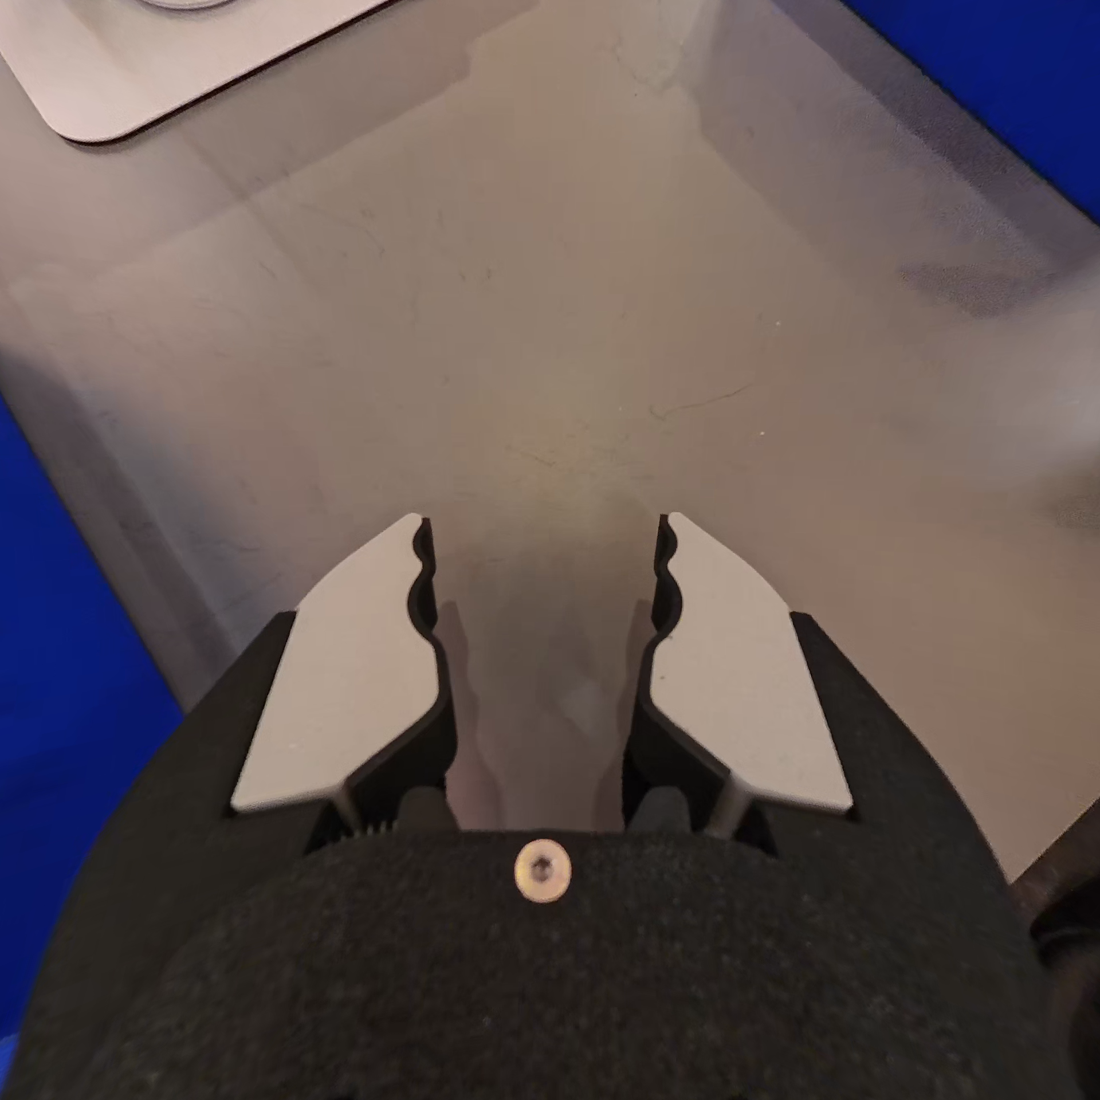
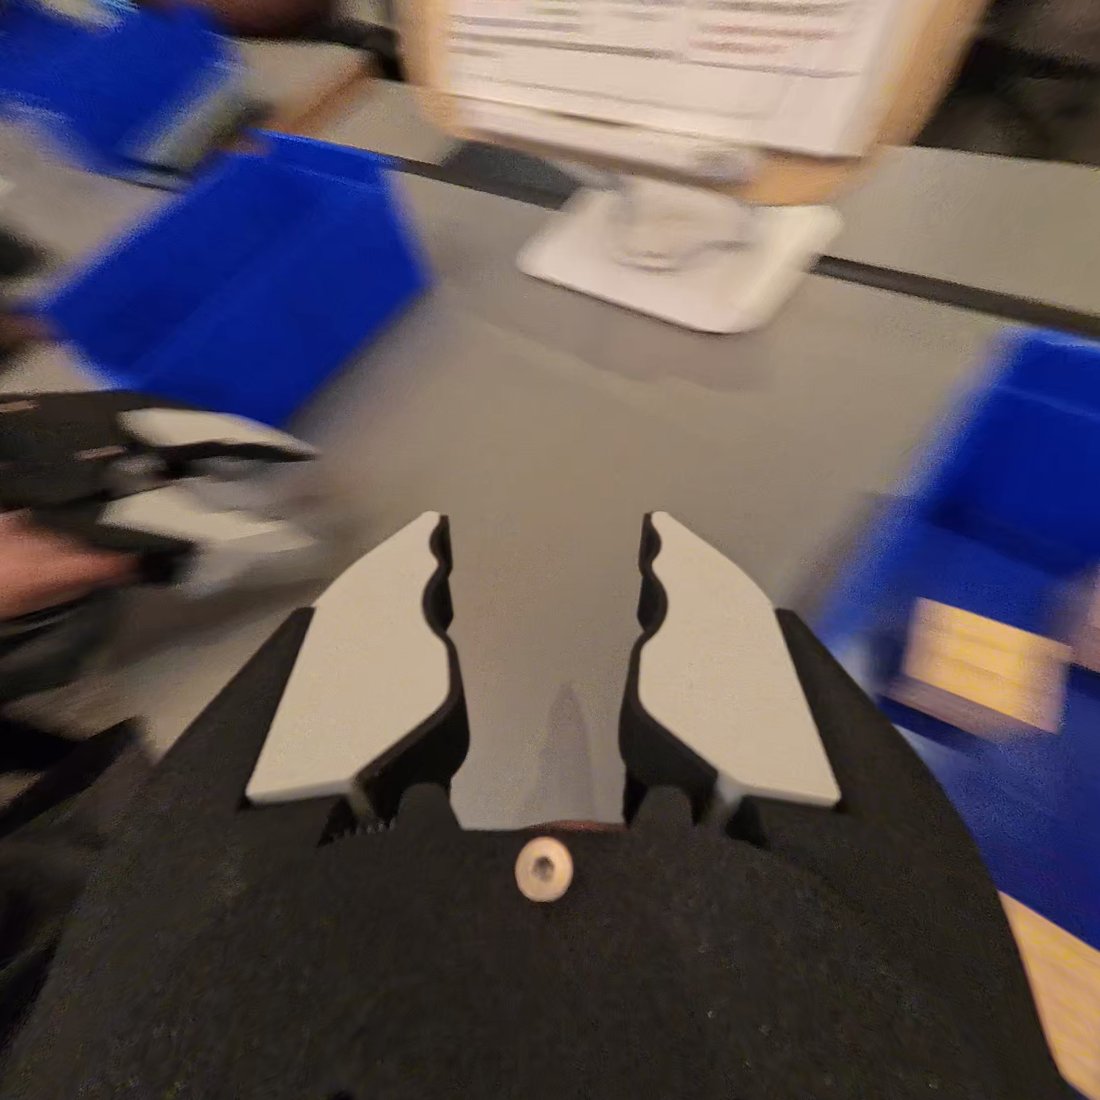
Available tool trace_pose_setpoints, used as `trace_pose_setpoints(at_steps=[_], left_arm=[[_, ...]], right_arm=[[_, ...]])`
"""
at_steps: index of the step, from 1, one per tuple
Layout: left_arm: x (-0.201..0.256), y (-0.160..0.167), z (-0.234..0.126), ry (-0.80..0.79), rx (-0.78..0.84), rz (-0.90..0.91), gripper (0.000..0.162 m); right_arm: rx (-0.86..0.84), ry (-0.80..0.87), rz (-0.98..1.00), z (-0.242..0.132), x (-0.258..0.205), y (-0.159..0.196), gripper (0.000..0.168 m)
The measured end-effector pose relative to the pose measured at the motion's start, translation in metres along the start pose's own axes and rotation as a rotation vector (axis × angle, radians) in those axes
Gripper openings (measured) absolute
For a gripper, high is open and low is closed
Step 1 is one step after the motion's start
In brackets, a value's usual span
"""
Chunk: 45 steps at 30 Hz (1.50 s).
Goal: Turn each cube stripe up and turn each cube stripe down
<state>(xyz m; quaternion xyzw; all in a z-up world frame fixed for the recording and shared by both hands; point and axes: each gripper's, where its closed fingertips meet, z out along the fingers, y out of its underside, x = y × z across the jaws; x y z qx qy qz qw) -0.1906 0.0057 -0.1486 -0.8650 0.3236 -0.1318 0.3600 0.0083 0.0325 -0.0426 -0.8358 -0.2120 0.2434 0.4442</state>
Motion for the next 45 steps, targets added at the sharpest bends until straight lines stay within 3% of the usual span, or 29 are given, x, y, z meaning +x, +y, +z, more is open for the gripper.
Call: trace_pose_setpoints(at_steps=[1,3,5,8,12,15,18,22,28,29,30,36,39,45], left_arm=[[0.0,0.0,0.0,-0.003,-0.001,0.002,0.07],[-0.001,0.0,-0.002,-0.007,0.001,0.003,0.07],[0.0,-0.002,-0.005,0.0,0.008,0.005,0.07],[-0.005,-0.024,-0.031,0.035,0.069,0.007,0.069],[-0.087,-0.065,-0.101,-0.119,0.162,-0.095,0.066],[-0.177,-0.059,-0.123,-0.304,0.054,-0.235,0.067],[-0.231,-0.028,-0.095,-0.346,-0.165,-0.376,0.077],[-0.25,-0.013,-0.038,-0.261,-0.259,-0.502,0.065],[-0.275,0.022,0.007,-0.338,-0.466,-0.524,0.072],[-0.278,0.027,0.01,-0.35,-0.487,-0.522,0.07],[-0.279,0.031,0.013,-0.349,-0.496,-0.524,0.048],[-0.282,0.026,-0.003,-0.296,-0.435,-0.515,0.045],[-0.278,0.009,-0.031,-0.23,-0.297,-0.53,0.045],[-0.208,-0.048,-0.079,0.174,0.073,-0.516,0.044]], right_arm=[[0.028,-0.137,0.011,0.008,-0.033,0.009,0.06],[0.061,-0.256,0.045,0.023,-0.07,0.034,0.065],[0.153,-0.273,0.048,0.033,-0.085,0.048,0.06],[0.138,-0.265,0.017,0.04,-0.094,0.063,0.061],[0.099,-0.281,-0.004,0.042,-0.103,0.066,0.06],[0.059,-0.288,-0.029,0.046,-0.108,0.074,0.06],[0.039,-0.32,-0.021,0.047,-0.114,0.078,0.059],[0.011,-0.353,-0.009,0.045,-0.118,0.082,0.059],[-0.017,-0.378,0.04,0.044,-0.117,0.086,0.059],[-0.019,-0.381,0.039,0.044,-0.117,0.086,0.059],[-0.022,-0.381,0.036,0.044,-0.117,0.087,0.058],[-0.037,-0.393,0.05,0.046,-0.117,0.089,0.057],[-0.029,-0.387,0.055,0.043,-0.114,0.087,0.056],[0.041,-0.403,0.146,0.042,-0.099,0.058,0.055]])
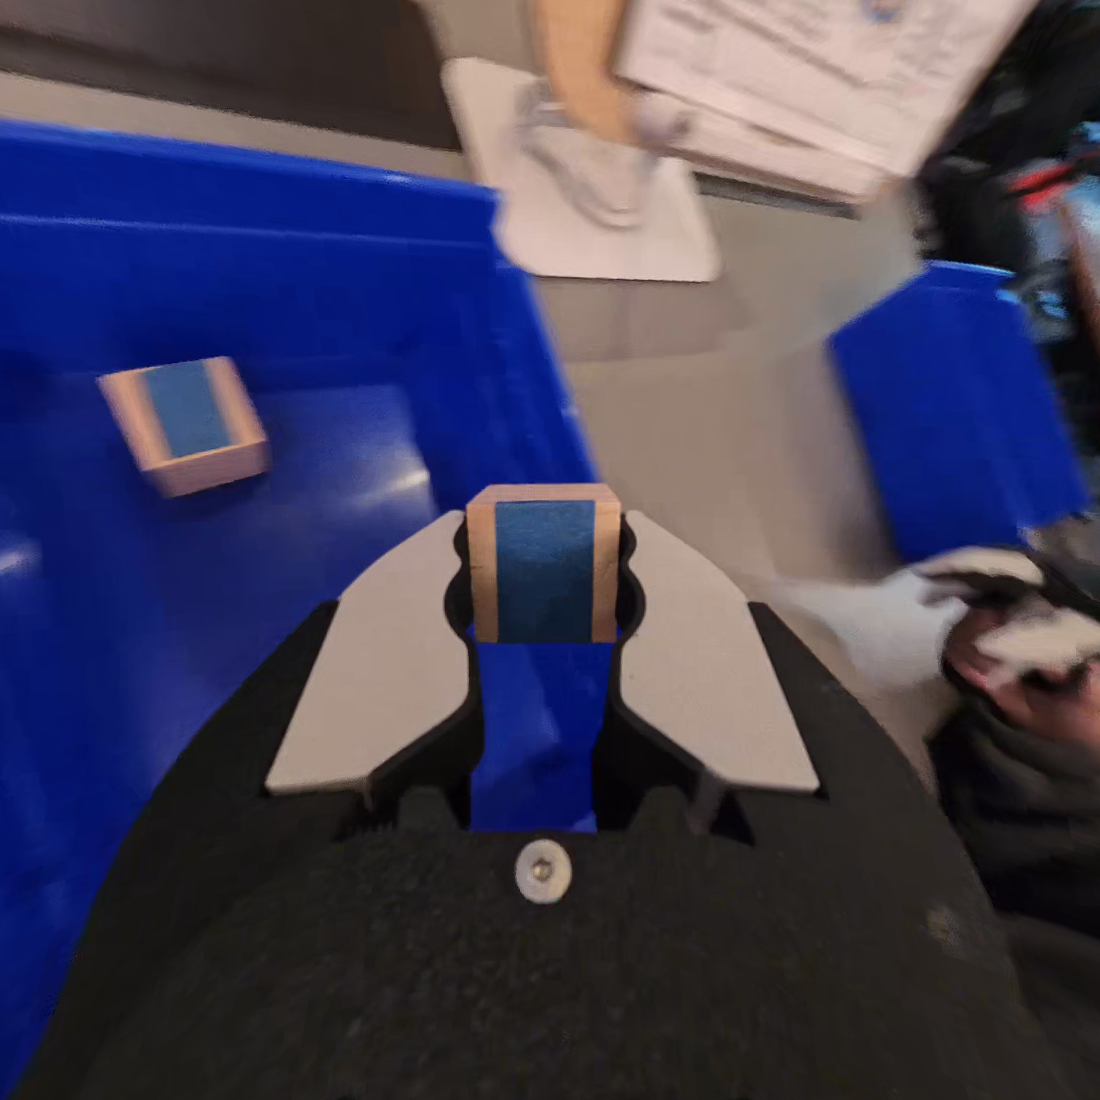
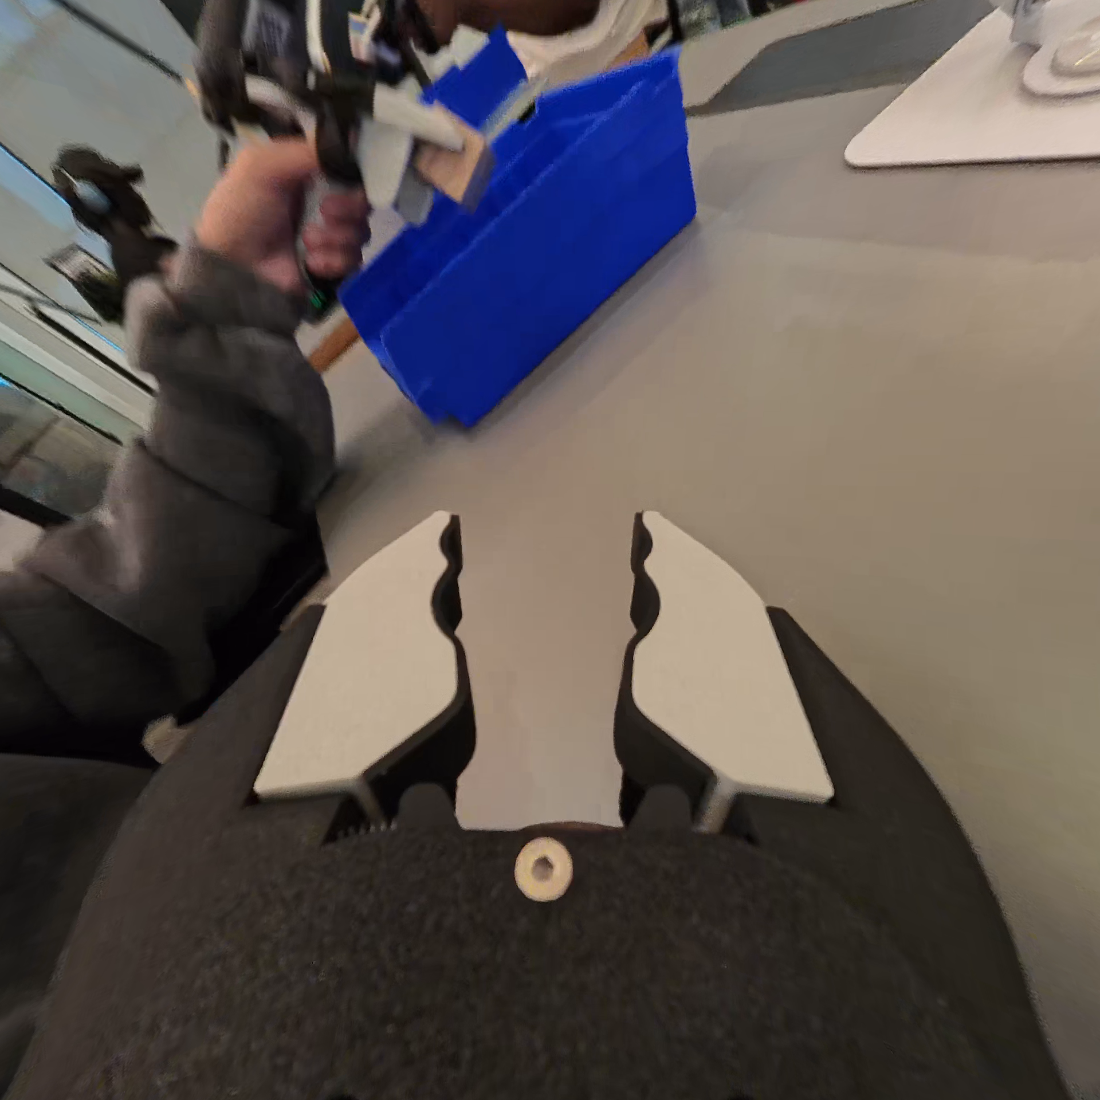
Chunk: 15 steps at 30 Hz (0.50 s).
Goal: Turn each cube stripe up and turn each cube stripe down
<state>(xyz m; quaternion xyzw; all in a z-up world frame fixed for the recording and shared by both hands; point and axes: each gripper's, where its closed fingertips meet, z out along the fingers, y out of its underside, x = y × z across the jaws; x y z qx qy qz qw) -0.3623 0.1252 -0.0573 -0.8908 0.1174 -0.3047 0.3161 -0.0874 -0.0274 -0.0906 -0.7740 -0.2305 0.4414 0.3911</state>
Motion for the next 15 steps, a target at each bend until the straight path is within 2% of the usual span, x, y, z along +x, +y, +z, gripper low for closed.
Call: trace_pose_setpoints(at_steps=[5,8,11,15], left_arm=[[0.126,-0.005,0.014,0.503,0.11,0.033,0.044],[0.187,0.005,0.03,0.744,0.11,-0.017,0.044],[0.219,0.016,0.048,0.849,0.103,-0.086,0.044],[0.234,0.037,0.074,0.823,0.07,-0.069,0.044]], right_arm=[[0.109,-0.155,0.182,0.019,-0.001,-0.057,0.054],[0.191,-0.387,0.411,0.028,-0.015,-0.082,0.054],[0.237,-0.483,0.478,0.038,-0.025,-0.082,0.059],[0.281,-0.453,0.448,0.044,-0.03,-0.072,0.058]])
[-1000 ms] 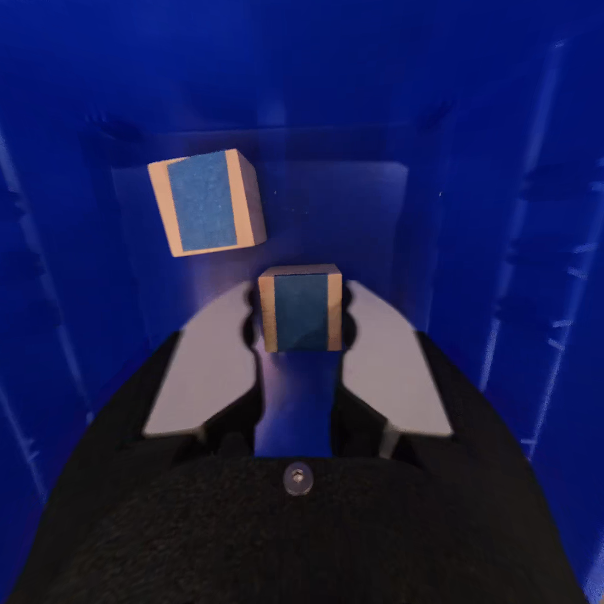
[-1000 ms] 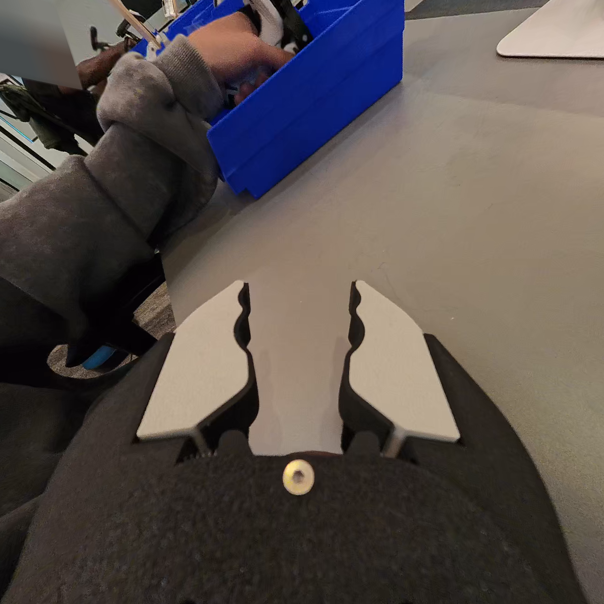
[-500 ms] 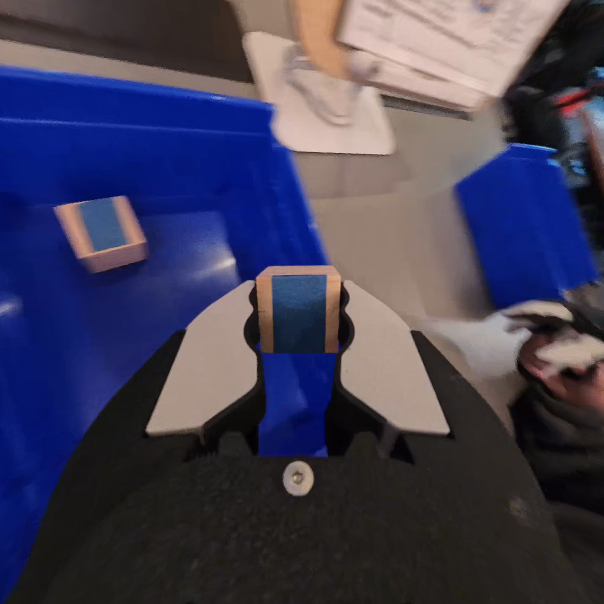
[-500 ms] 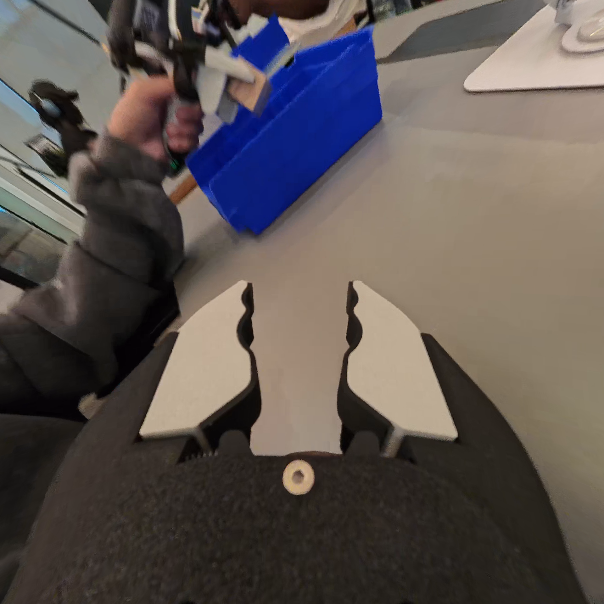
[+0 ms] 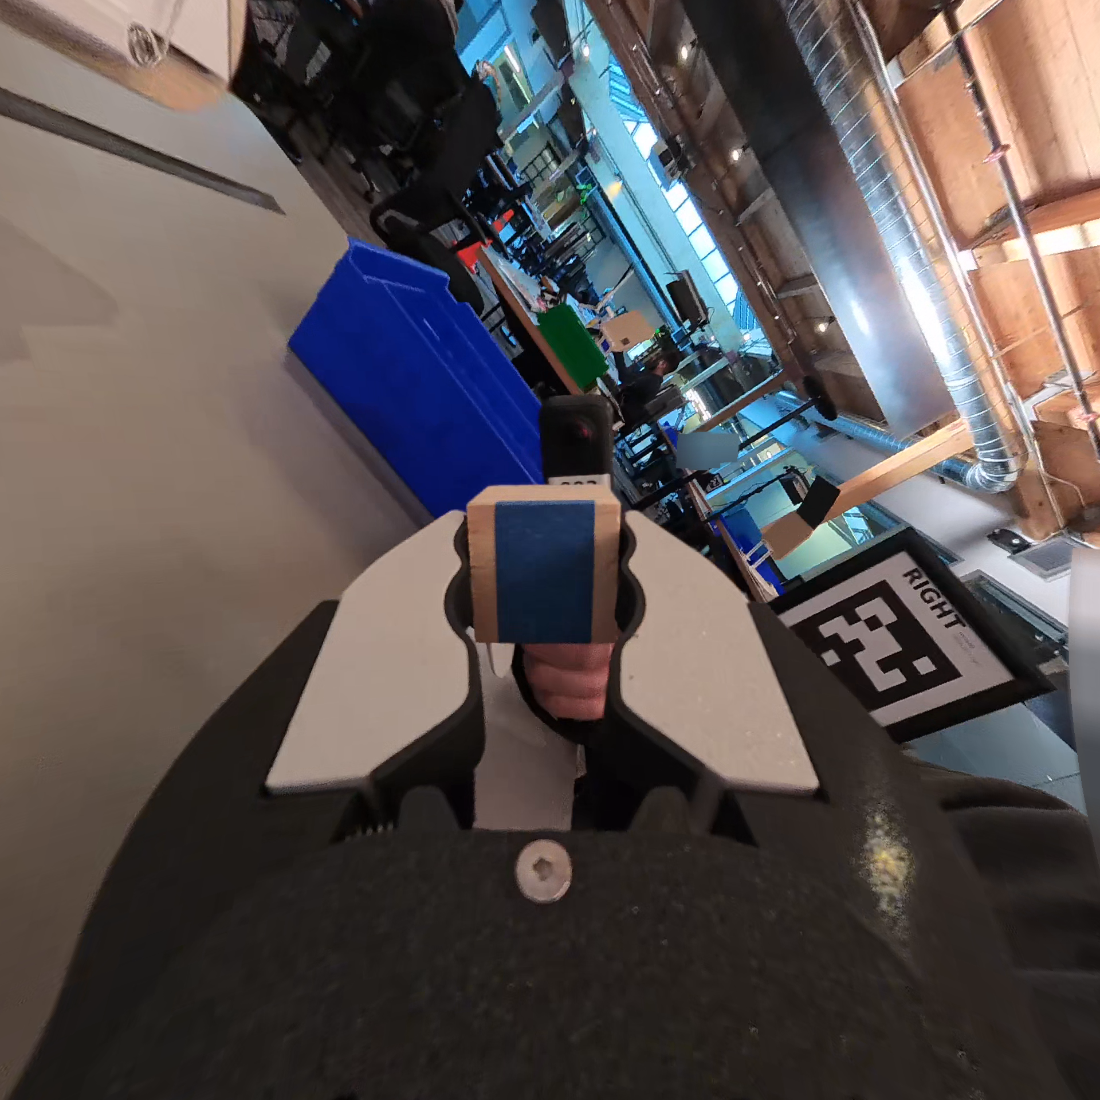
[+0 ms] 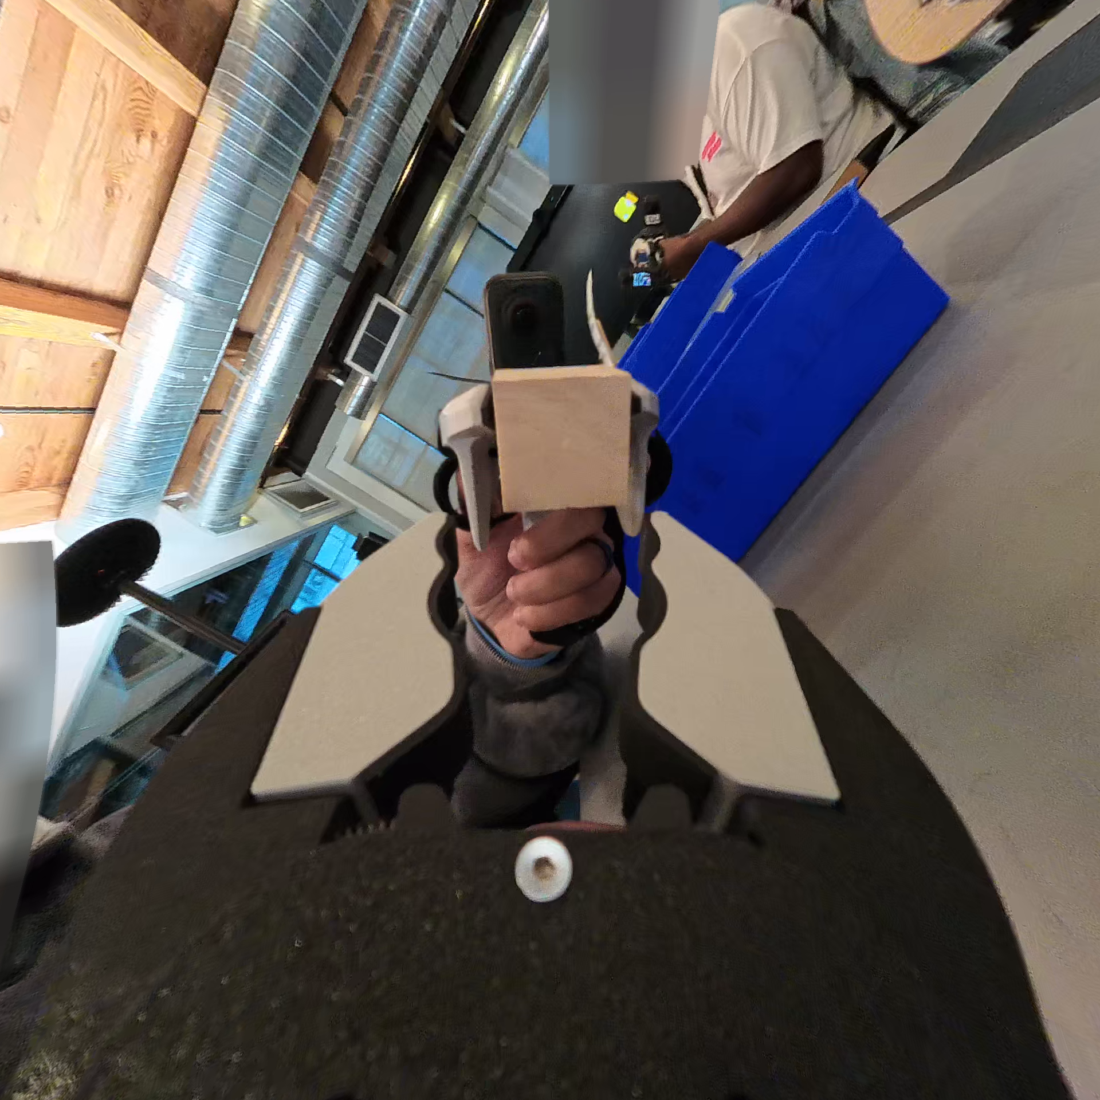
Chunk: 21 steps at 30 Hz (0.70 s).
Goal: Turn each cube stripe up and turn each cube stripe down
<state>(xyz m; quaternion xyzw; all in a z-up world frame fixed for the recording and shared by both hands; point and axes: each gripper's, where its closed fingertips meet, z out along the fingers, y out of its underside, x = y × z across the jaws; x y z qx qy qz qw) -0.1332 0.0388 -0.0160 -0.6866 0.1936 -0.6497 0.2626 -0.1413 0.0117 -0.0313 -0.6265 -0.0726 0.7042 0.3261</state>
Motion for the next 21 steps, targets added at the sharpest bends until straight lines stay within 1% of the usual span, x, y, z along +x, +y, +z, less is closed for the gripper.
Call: trace_pose_setpoints(at_steps=[5,6,7,10,11,12,14,17,19,21], left_arm=[[0.0,0.021,0.017,0.018,-0.064,-0.016,0.044],[0.0,0.025,0.02,0.019,-0.078,-0.014,0.044],[0.001,0.026,0.021,0.026,-0.081,-0.017,0.044],[0.001,0.029,0.022,0.041,-0.1,-0.037,0.044],[0.002,0.027,0.02,0.032,-0.1,-0.021,0.047],[-0.001,0.025,0.017,-0.011,-0.095,0.018,0.055],[-0.014,0.018,0.006,-0.175,-0.074,0.152,0.069],[-0.044,0.01,-0.021,-0.509,-0.04,0.306,0.073],[-0.055,0.009,-0.038,-0.647,0.005,0.37,0.076],[-0.075,0.02,-0.057,-0.822,-0.036,0.424,0.076]], right_arm=[[0.021,0.068,-0.056,-0.001,0.009,0.002,0.057],[0.027,0.062,-0.052,-0.002,0.01,0.001,0.049],[0.018,0.055,-0.049,-0.004,0.009,0.002,0.045],[0.0,0.084,-0.078,-0.006,0.01,0.003,0.045],[-0.002,0.094,-0.098,-0.007,0.01,0.002,0.045],[-0.002,0.102,-0.113,-0.008,0.01,0.001,0.045],[-0.006,0.108,-0.124,-0.012,0.009,-0.001,0.045],[-0.014,0.216,-0.194,-0.025,0.018,-0.009,0.045],[-0.026,0.336,-0.26,-0.039,0.027,-0.019,0.045],[-0.014,0.436,-0.332,-0.056,0.03,-0.033,0.045]])
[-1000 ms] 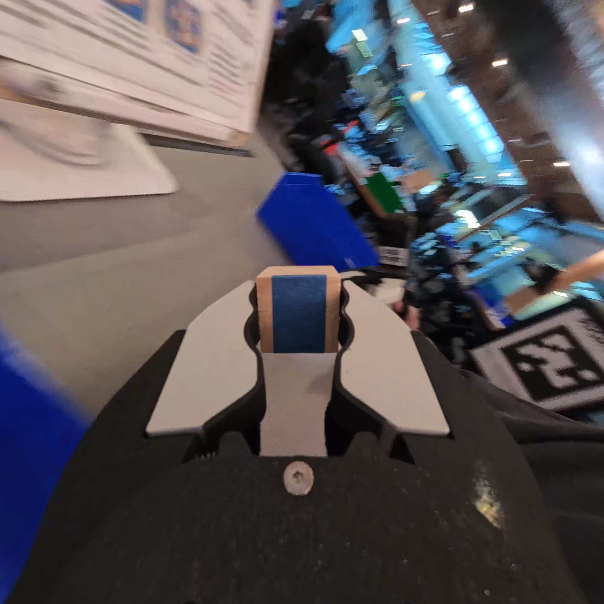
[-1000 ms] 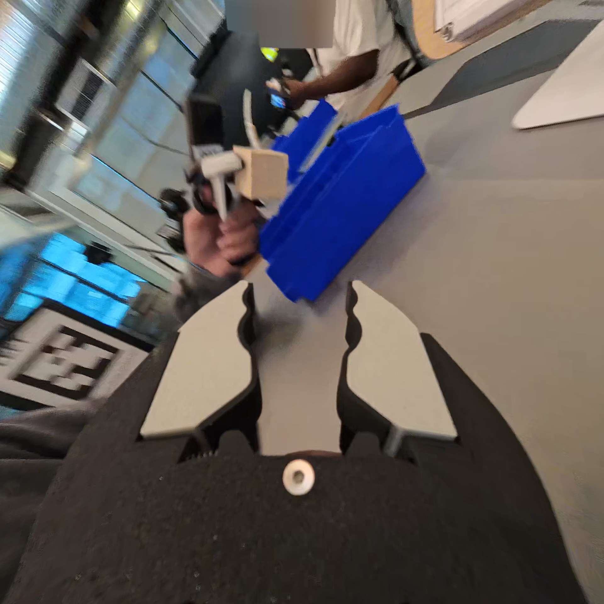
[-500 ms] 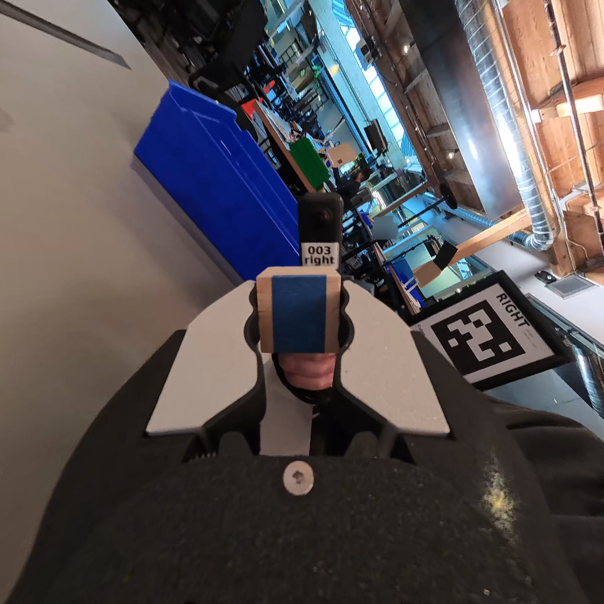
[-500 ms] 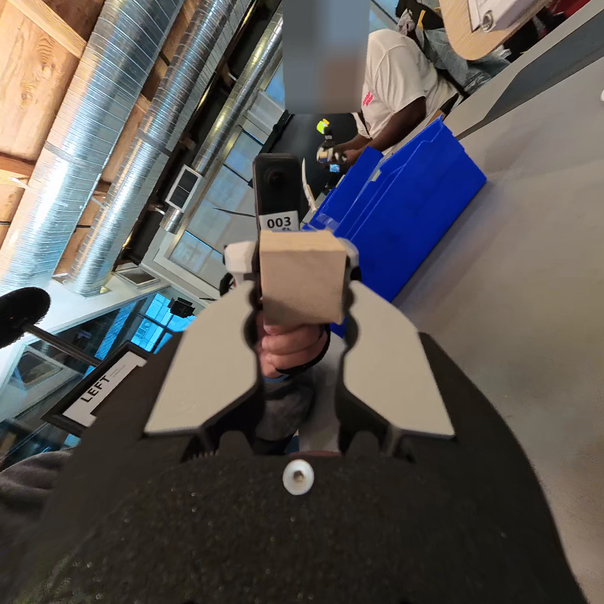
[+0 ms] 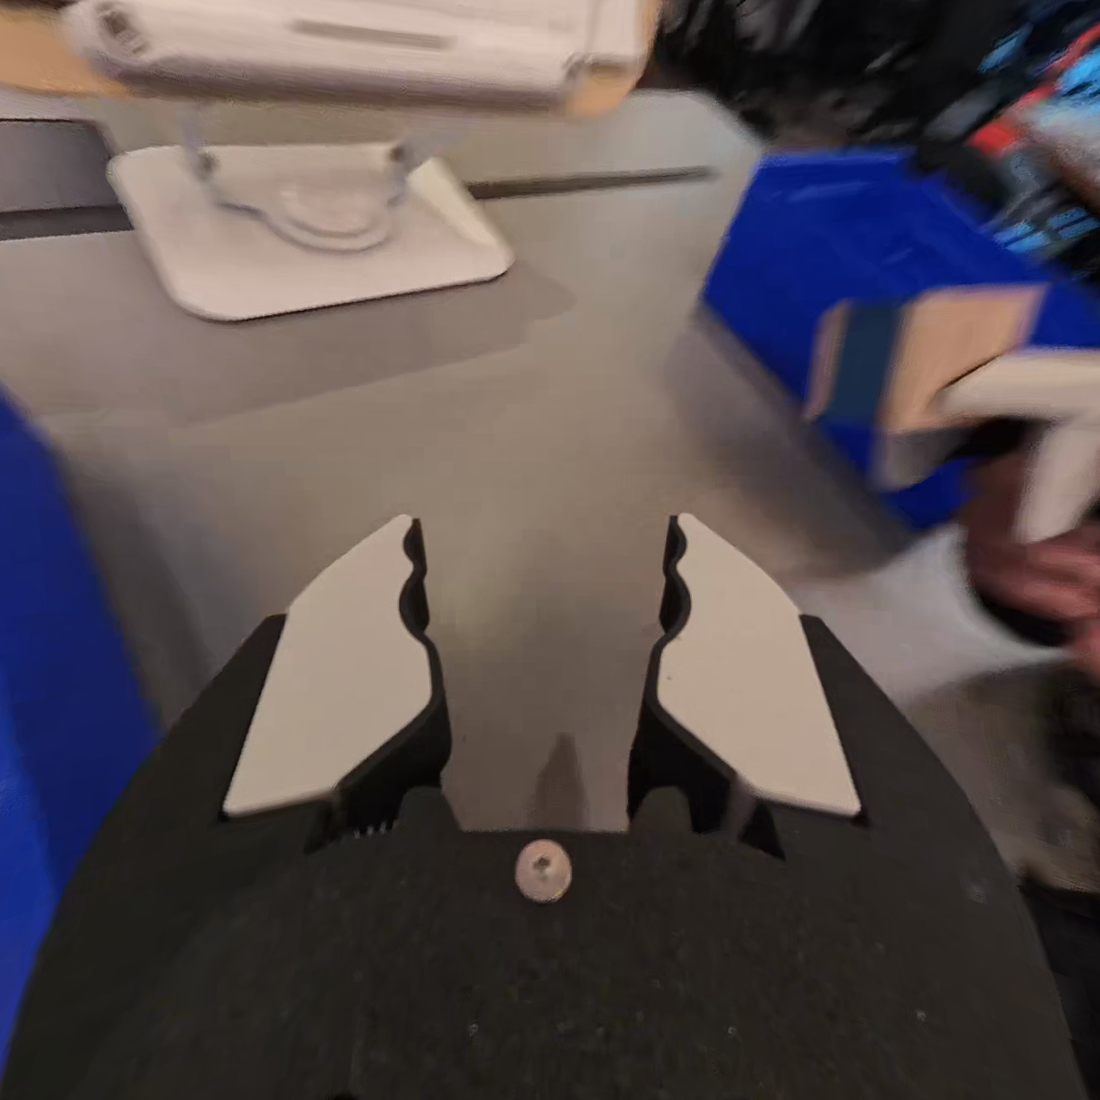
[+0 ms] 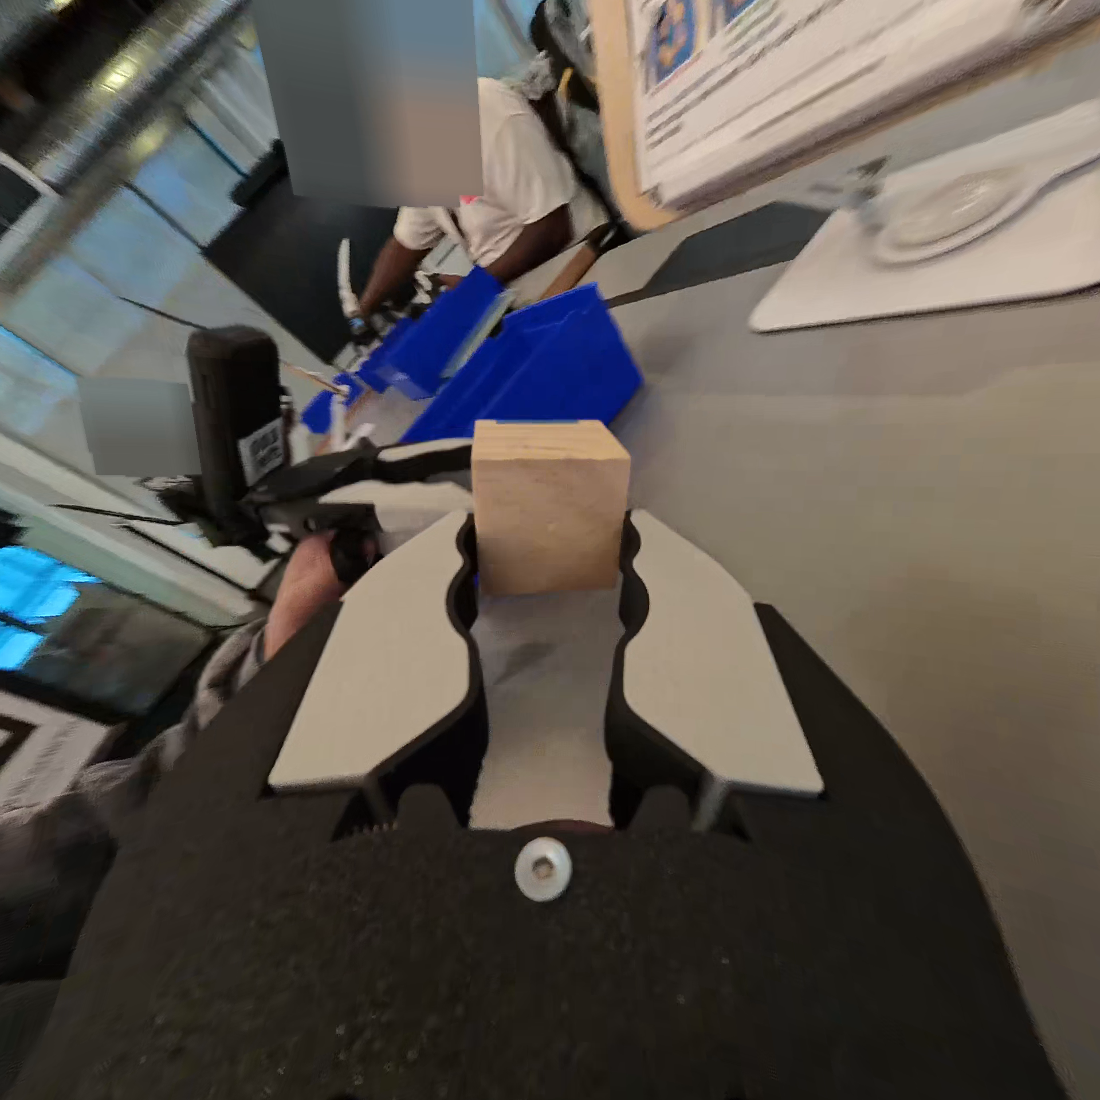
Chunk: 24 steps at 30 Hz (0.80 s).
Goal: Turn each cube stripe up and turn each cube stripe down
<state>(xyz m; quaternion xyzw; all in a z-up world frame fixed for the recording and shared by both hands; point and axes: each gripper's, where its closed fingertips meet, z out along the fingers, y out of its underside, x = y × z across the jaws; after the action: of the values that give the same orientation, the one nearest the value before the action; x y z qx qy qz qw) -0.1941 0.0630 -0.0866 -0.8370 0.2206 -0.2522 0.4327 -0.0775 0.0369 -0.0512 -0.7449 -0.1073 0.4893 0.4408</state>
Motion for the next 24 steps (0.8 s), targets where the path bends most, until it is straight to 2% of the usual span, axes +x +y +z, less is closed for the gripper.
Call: trace_pose_setpoints(at_steps=[3,7,13,17,20,24], left_arm=[[-0.02,0.028,0.002,-0.155,-0.054,0.091,0.074],[-0.036,0.054,0.004,-0.216,-0.111,0.149,0.072],[-0.028,0.043,-0.002,-0.171,-0.072,0.133,0.071],[-0.025,0.046,0.0,-0.151,-0.086,0.125,0.071],[-0.024,0.049,0.001,-0.142,-0.098,0.128,0.071],[-0.017,0.055,0.006,-0.12,-0.126,0.136,0.071]], right_arm=[[0.009,0.135,-0.108,-0.022,0.015,-0.018,0.045],[0.047,0.321,-0.257,-0.056,0.028,-0.044,0.045],[0.048,0.497,-0.387,-0.094,0.03,-0.072,0.045],[-0.019,0.729,-0.467,-0.136,0.048,-0.11,0.045],[-0.196,0.867,-0.382,-0.167,0.084,-0.122,0.046],[-0.581,0.927,-0.239,-0.185,0.137,-0.088,0.046]])
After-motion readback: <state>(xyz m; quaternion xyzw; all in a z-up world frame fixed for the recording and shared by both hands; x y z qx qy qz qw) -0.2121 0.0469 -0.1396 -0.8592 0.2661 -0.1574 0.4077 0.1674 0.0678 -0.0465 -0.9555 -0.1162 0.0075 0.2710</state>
